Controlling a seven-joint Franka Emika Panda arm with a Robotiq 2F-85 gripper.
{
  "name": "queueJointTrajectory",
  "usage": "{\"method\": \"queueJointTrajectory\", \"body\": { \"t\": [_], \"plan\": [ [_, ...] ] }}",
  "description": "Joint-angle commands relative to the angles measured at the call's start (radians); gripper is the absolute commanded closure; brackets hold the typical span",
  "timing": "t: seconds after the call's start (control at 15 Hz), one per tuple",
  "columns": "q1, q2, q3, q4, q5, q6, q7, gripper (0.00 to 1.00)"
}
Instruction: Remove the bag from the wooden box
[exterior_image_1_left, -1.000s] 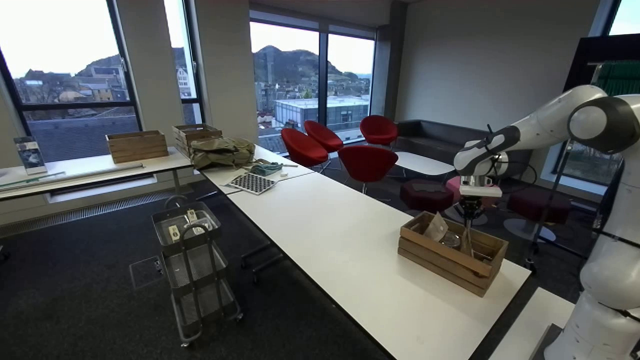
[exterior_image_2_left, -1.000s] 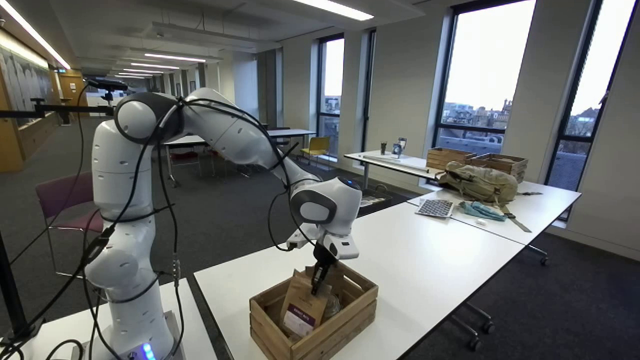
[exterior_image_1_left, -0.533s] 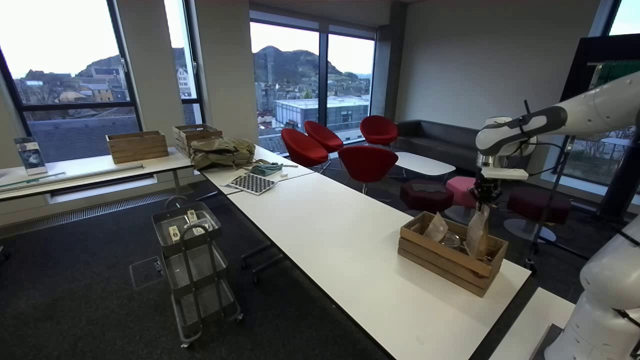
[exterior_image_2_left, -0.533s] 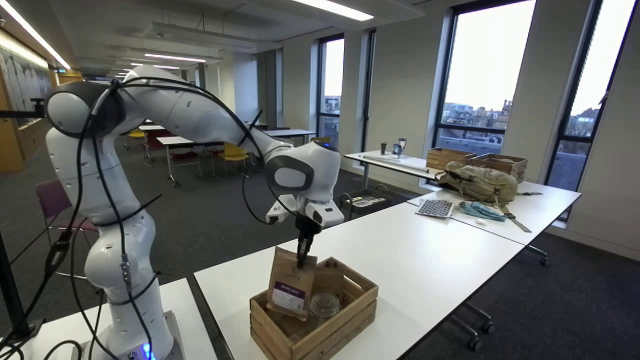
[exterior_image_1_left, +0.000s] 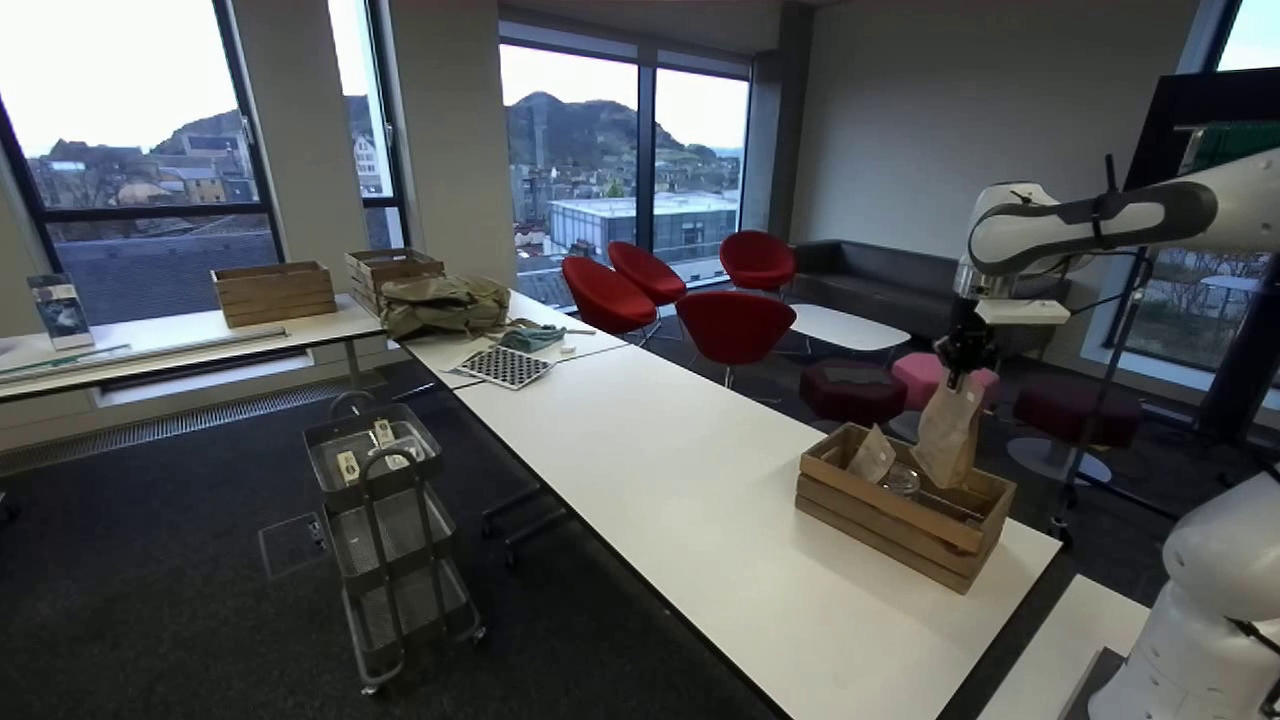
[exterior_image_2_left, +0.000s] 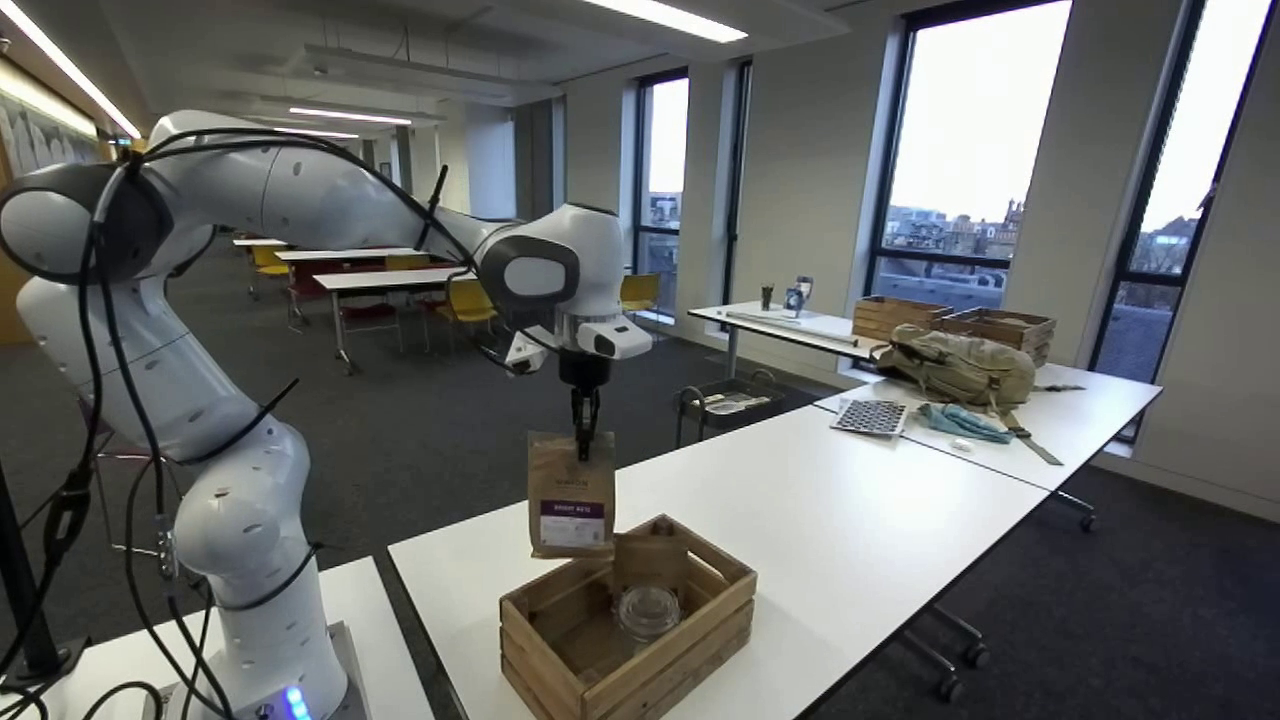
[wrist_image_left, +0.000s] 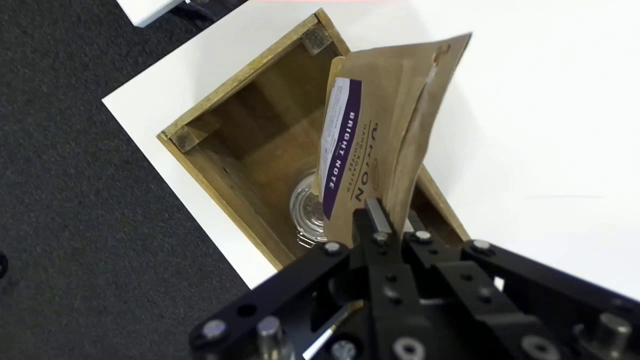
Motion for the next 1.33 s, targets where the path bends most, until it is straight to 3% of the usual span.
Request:
{"method": "queueJointTrajectory", "body": {
  "t": [0.0, 0.8, 1.27],
  "plan": [
    [0.049, -0.007, 0.055, 0.023, 0.001, -0.028, -0.024, 1.0],
    [0.228, 0.178, 0.207, 0.042, 0.01, 0.013, -0.045, 1.0],
    [0.269, 0.341, 0.238, 0.036, -0.049, 0.125, -0.149, 1.0]
  ]
}}
